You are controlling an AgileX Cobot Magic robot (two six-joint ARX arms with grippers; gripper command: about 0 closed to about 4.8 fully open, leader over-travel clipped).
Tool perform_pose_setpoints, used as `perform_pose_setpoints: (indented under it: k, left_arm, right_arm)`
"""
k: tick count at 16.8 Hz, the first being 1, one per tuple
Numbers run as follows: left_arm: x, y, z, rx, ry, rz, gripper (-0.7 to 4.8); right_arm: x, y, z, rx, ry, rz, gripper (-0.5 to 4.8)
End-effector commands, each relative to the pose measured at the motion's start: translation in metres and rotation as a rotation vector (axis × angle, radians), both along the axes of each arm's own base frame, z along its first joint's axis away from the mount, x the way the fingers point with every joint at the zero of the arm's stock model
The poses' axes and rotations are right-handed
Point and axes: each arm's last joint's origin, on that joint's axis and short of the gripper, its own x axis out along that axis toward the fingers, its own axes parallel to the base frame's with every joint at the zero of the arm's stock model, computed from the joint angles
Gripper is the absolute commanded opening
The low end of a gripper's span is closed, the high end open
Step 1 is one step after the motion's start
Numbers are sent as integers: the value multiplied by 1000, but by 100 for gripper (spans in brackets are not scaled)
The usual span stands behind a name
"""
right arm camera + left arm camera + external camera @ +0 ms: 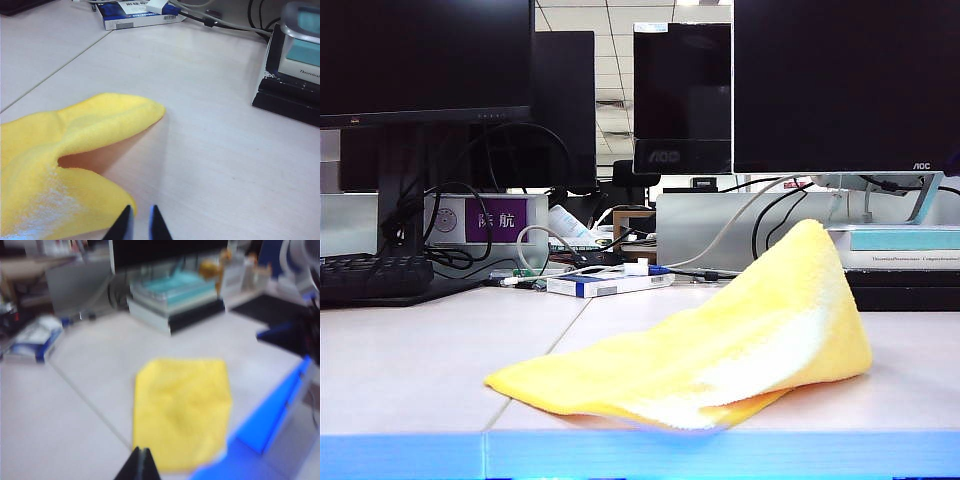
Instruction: Wipe the table from front to back using the rag.
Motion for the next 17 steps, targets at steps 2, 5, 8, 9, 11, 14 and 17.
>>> perform_pose_setpoints:
  k: [2,5,8,9,11,14,17]
  left_arm:
    - [25,-17,-36,-77,13,27,-6]
    - [37,-18,-62,-35,47,218,-6]
    - [41,-16,-73,-68,7,264,-6]
    - [42,-14,-77,-77,1,262,-6]
    - [46,-11,-84,-73,14,285,-6]
    - [52,-6,-94,-60,32,377,-6]
    - [57,2,-107,-45,59,476,-6]
  right_arm:
    - [0,0,2,15,-15,1,54]
    - [0,0,2,15,-15,1,54]
    - [0,0,2,15,-15,1,54]
    - [0,0,2,15,-15,1,54]
    - [0,0,2,14,-14,1,54]
    - [0,0,2,15,-15,1,54]
    - [0,0,2,15,-16,1,54]
